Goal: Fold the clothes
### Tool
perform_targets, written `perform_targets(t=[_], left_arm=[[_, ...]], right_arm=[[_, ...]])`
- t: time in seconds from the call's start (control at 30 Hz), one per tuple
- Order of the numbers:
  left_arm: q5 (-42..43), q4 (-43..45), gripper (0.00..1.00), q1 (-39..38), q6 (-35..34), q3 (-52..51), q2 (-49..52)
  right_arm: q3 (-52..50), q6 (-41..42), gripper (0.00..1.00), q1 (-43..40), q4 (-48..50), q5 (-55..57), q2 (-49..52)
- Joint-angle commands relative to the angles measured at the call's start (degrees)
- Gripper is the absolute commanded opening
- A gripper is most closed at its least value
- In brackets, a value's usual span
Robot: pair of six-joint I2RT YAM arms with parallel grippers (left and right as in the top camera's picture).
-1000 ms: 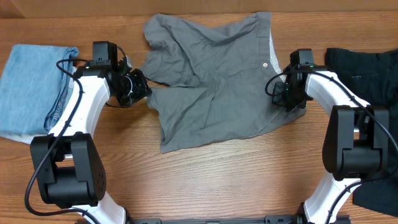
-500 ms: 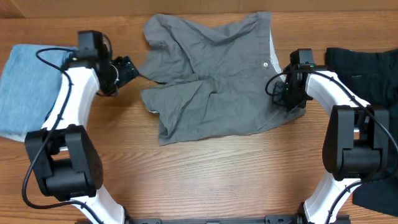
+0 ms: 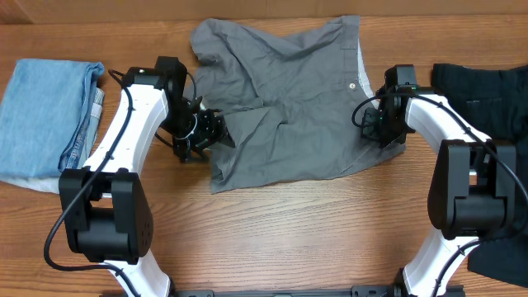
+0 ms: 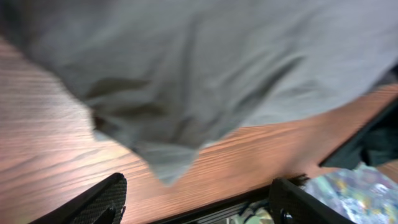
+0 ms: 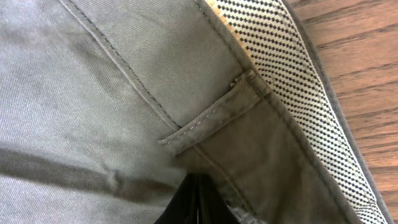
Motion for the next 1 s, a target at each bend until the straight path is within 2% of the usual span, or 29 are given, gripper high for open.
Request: perform_targets(t=[0.0,0.17,0.2,0.23,0.27,0.33,0.47,0.6,0.7,0.77,0.87,0.9,0.97], left_arm=[[-8.1,0.2,0.77,-0.2,0.9,-3.5,-0.5],[-8.2,17.2,0.76,-0.2,-4.9,-10.1,-0.5],[-8.2,23.7,0.74,-0.2,-6.8,-12.0,-0.5],[-8.2,26.2,0.72,-0.1,-7.0,-12.2,-0.5],[-7.9,30.7,0.65,0.7,-8.3,-12.1,-0.5],[-3.9,36.7,0.41,2.7,-10.0,-12.1,-0.5],[3.2,46.4,0.23,7.8,-12.4,-12.1,-0.5],[-0.9,49.1,0.22,10.2,-14.1,-12.1,-0.2],[-0.5,53.7,0.24,9.2,-14.2,-12.1,4.3],[0.0,55.3,0.18,9.9,-13.3,-12.1,6.3],[5.9,53.9,0.12,14.5,-12.0,-10.0,1.7],[6.5,53.6,0.11,15.3,-12.0,-9.6,-1.2],[4.2,51.5,0.12,15.3,-10.7,-9.1,-8.0]], right_arm=[[-0.7,-0.4,0.04,0.2,0.3,-0.3,0.0],[-0.7,-0.4,0.04,0.2,-0.1,-0.2,0.0],[-0.7,-0.4,0.04,0.2,-0.1,-0.2,0.0],[-0.7,-0.5,0.04,0.2,-0.1,-0.2,0.0],[-0.7,-0.5,0.04,0.2,0.0,-0.2,0.0],[-0.7,-0.5,0.04,0.2,-0.1,-0.2,0.0],[-0.7,-0.5,0.04,0.2,-0.1,-0.2,0.0],[-0.7,-1.5,0.04,0.2,0.7,0.0,0.0],[-0.7,-1.7,0.04,0.2,0.8,0.0,0.0],[-0.7,-1.7,0.04,0.2,1.0,0.0,0.0],[1.5,-1.7,0.06,0.1,1.5,-0.1,-0.1],[3.9,-1.7,0.07,0.2,-0.5,-0.7,-0.2],[11.3,-1.7,0.15,0.2,-6.9,-3.2,-0.5]])
